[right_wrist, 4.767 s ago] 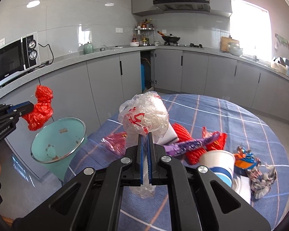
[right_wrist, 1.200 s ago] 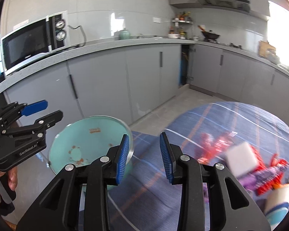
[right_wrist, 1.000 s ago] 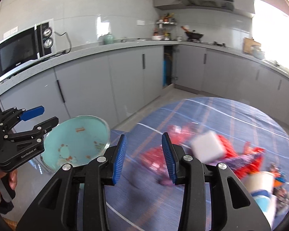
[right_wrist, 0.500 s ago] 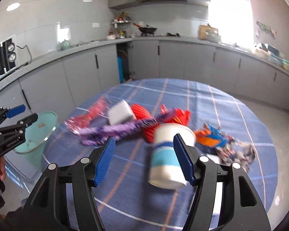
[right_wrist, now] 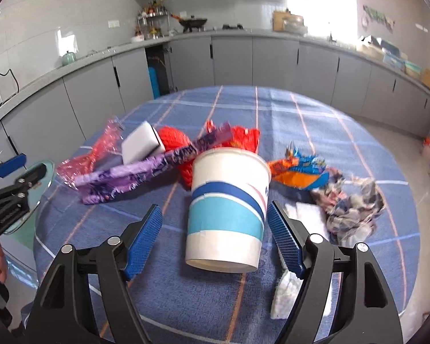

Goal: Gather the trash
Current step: 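Grasp the pink cellophane wrapper with the left tool while the right tool grasps the blue-striped paper cup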

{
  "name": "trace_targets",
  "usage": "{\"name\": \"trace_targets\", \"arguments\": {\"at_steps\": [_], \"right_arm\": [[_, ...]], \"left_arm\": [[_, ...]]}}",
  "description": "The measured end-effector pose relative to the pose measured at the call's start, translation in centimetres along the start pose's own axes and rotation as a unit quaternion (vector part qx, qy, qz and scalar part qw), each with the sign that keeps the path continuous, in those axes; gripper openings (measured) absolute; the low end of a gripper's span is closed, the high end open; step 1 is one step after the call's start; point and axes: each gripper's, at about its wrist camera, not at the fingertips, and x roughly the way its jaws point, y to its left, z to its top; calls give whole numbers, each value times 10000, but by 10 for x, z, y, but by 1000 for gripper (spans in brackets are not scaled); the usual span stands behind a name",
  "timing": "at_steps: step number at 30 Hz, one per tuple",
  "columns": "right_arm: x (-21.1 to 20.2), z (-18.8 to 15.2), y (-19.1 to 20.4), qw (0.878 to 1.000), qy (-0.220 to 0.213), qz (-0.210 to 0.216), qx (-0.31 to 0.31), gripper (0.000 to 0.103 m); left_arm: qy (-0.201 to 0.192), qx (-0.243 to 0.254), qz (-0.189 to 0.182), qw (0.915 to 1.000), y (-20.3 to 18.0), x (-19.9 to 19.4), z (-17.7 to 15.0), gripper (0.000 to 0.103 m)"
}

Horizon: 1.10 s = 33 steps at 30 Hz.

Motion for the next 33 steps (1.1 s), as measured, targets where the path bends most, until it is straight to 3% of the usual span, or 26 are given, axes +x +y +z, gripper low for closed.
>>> {"name": "trace_targets", "arguments": {"at_steps": [2,6,12,18,19,20,22,28,33], "right_arm": [[7,1,-3,9998,179,64,50,57],[2,1,-2,9998,131,161,24,56],[-30,6,-2,9984,-563,-68,-12,55],[-28,5,1,9978,-664,-56,-38,56],[-27,4,3,9978,-663,-46,-58,56],[-26,2,4,9978,-659,-20,-73,56],[-25,2,6,9978,-653,31,-77,56],[-30,4,18,9969,-751,175,-151,56],[-31,10,33,9958,-789,380,-252,56]], "left_arm": [[16,-19,-1,10000,2,1,0,58],[69,-18,-48,10000,0,4,1,58],[40,11,-244,9997,-8,8,10,59],[319,117,-444,9984,-22,37,11,58],[400,108,-519,9978,-24,41,8,50],[483,106,-615,9969,-26,45,5,33],[506,110,-738,9959,-28,46,2,20],[339,164,-761,9964,-24,29,0,13],[151,85,-626,9979,0,2,-4,13]]}}
